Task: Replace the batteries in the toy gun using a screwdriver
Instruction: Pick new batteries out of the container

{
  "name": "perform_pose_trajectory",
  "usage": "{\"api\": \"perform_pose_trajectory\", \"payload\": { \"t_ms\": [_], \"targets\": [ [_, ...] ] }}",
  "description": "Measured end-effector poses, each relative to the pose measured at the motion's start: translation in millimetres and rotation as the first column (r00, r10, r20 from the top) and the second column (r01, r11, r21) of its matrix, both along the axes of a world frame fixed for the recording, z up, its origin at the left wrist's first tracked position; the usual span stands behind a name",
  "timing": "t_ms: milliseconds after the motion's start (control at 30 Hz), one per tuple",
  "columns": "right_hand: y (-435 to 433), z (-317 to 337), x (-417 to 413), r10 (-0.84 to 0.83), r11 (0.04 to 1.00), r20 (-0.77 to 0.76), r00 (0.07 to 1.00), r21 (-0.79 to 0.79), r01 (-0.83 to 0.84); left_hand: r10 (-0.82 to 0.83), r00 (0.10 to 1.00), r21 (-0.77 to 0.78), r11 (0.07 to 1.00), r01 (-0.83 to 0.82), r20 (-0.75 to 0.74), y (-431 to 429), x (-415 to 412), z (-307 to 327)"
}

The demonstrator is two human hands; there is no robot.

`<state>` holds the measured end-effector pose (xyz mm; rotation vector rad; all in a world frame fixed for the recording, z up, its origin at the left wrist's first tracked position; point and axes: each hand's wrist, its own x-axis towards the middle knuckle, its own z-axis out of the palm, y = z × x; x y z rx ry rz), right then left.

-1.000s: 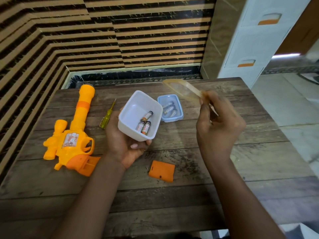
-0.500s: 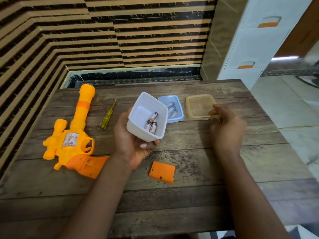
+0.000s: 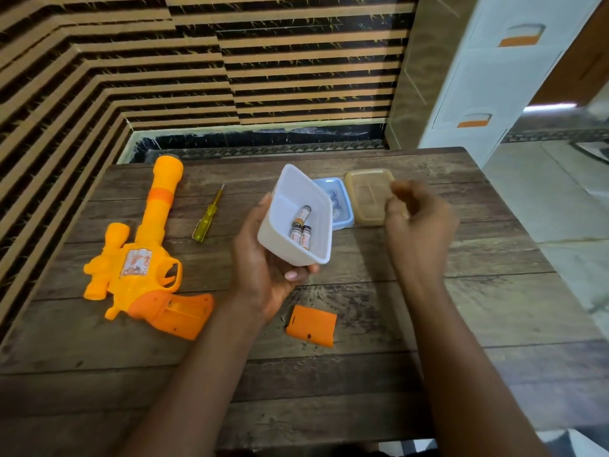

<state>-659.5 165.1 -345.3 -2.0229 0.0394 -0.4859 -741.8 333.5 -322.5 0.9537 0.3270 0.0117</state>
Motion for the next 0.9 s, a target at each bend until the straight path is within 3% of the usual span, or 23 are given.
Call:
{"api": "perform_pose_trajectory", "payload": {
  "t_ms": [67, 133, 200, 300, 400, 533, 600, 733, 833, 900],
  "targets": [
    [14, 4, -11, 0.118, 0.954, 0.013, 0.993, 0.277, -0.117, 0.038, 0.999, 0.072, 0.997, -0.041, 0.035, -6, 1, 1],
    [25, 12, -24, 0.271, 0.788, 0.003, 0.963, 0.573, -0.224, 0.045, 0.996, 0.177, 0.983, -0.058, 0.078, -18, 5, 3],
    [34, 18, -34, 0.366, 0.609, -0.058, 0.929, 0.769, -0.192, 0.061, 0.990, 0.340, 0.935, -0.102, 0.128, -31, 7, 3],
    [37, 21, -35, 0.406, 0.423, -0.144, 0.903, 0.905, -0.046, 0.132, 0.963, 0.612, 0.750, -0.251, 0.234, -52, 10, 2],
    [33, 22, -34, 0.458, 0.161, -0.155, 0.875, 0.983, 0.090, 0.115, 0.942, 0.726, 0.610, -0.318, 0.317, -67, 11, 4],
    [25, 16, -28, 0.440, 0.049, -0.205, 0.874, 0.978, 0.204, 0.134, 0.947, 0.797, 0.514, -0.318, 0.291, -76, 13, 4],
    [22, 10, -22, 0.428, -0.012, -0.227, 0.875, 0.966, 0.257, 0.179, 0.947, 0.770, 0.550, -0.322, 0.268, -77, 15, 0],
    [15, 3, -13, 0.413, -0.096, -0.206, 0.887, 0.959, 0.267, 0.237, 0.955, 0.575, 0.763, -0.296, 0.177, -78, 15, -2],
    [5, -2, -6, 0.381, -0.173, -0.152, 0.912, 0.957, 0.232, 0.197, 0.975, 0.403, 0.888, -0.221, 0.101, -75, 12, 0],
    [-9, -2, 3, 0.326, -0.176, -0.182, 0.928, 0.953, 0.248, 0.116, 0.993, 0.245, 0.964, -0.107, -0.022, -72, 10, 0]
  ]
}}
